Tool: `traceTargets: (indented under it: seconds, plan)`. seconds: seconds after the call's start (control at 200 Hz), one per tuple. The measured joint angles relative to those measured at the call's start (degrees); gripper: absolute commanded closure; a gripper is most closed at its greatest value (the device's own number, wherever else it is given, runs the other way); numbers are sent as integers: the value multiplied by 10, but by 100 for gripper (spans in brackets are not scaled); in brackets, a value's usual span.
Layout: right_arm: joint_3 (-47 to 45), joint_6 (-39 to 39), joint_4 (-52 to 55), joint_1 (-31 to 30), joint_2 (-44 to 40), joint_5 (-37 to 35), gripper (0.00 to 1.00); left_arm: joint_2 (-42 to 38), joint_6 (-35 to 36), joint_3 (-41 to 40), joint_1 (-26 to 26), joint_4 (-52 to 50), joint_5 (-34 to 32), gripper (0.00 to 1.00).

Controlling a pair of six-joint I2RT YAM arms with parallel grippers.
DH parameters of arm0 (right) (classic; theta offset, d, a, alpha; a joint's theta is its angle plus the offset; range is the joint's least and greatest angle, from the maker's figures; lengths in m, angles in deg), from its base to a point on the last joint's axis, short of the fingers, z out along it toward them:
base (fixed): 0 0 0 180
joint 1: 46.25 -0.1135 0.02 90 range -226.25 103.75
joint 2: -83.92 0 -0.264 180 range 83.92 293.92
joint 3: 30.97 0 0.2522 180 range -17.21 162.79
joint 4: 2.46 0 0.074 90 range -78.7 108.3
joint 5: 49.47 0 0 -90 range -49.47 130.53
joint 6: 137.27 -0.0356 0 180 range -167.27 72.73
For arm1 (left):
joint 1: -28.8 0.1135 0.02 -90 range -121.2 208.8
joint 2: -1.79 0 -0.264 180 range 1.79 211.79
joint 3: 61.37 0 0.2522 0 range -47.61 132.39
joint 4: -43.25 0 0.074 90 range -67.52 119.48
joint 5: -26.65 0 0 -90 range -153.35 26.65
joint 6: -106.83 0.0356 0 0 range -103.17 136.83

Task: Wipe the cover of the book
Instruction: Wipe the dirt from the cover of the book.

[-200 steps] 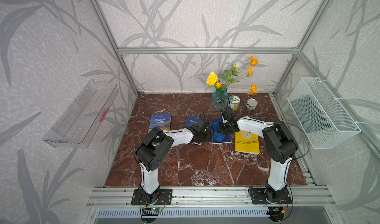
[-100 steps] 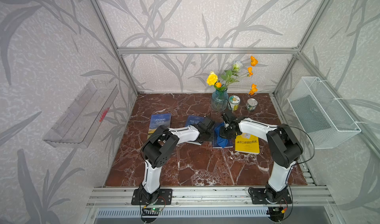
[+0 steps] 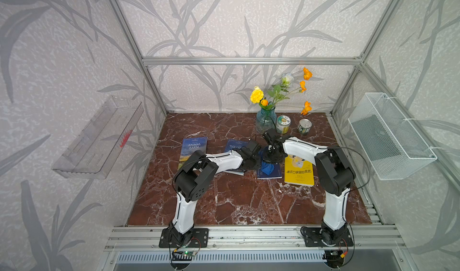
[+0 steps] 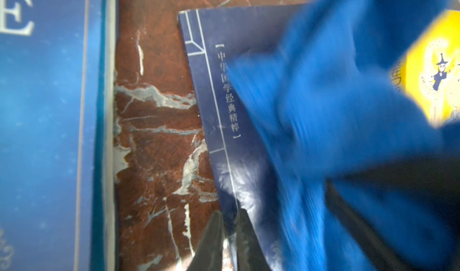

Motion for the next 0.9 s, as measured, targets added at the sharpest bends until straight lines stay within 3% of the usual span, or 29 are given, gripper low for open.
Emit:
traceTargets:
  seconds: [0.185,0.35,0.59,0.9]
  plan:
    - [35,1,-20,9,30,17,96,1,0,2,0,-2,1,87]
    - [-73,6,-89,9,-37,5,95,1,0,3,0,-3,2,87]
    - [-209,17,-99,9,-143,-11,95,1,-1,3,1,-3,5,87]
    - [-72,37,-9,9,-52,-17,95,1,-1,3,1,-3,10,89]
